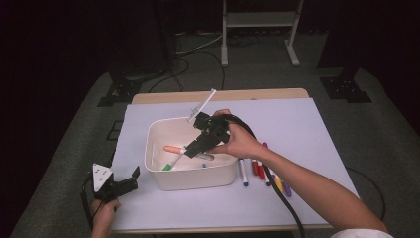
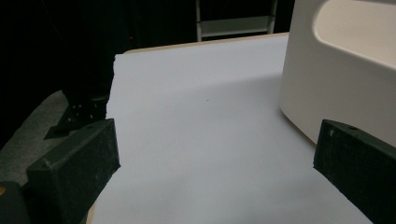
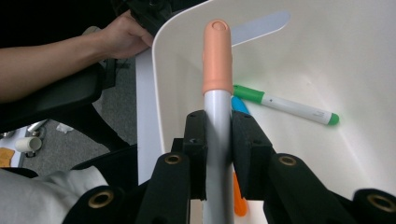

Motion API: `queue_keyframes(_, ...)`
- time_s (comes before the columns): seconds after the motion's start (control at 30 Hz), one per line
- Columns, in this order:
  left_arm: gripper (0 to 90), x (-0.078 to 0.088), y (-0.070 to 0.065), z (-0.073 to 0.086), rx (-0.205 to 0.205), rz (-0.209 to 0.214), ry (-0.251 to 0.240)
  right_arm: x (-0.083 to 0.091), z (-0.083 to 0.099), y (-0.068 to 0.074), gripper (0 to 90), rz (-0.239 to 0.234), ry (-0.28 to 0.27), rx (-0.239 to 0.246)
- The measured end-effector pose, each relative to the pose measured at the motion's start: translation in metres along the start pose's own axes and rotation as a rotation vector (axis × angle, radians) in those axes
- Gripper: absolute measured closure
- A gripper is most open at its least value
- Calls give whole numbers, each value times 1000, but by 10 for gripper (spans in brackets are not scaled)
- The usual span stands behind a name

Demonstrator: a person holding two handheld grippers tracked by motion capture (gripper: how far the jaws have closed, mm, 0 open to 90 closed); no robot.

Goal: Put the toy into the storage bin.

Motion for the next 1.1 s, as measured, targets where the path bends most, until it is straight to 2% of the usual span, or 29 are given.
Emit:
queue_keyframes(0.37, 0, 0, 0, 0, 4, 0, -1, -29, -4, -2, 755, -26, 35, 43)
queue_keyframes(0.63, 0, 0, 0, 0, 3, -1, -2, -44, -4, -6, 755, -46, 54, 37)
queue_keyframes(0.67, 0, 0, 0, 0, 2, -1, -2, -48, -2, -7, 754, -47, 72, 36)
queue_keyframes(0.83, 0, 0, 0, 0, 1, 0, -1, -57, 0, -7, 754, -60, 90, 32)
queue_keyframes(1.1, 0, 0, 1, 0, 3, 1, 2, -70, 6, -6, 754, -40, 148, 52)
Point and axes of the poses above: each handheld gripper's, and its own axes: x roughly backward along the jaws, z roughly out of its underside, y roughly to its left, the point moved 10 cm from there along -x, roughly forward along the jaws, and after that the axes turned 1 degree about -z, right-handed, at the moved point
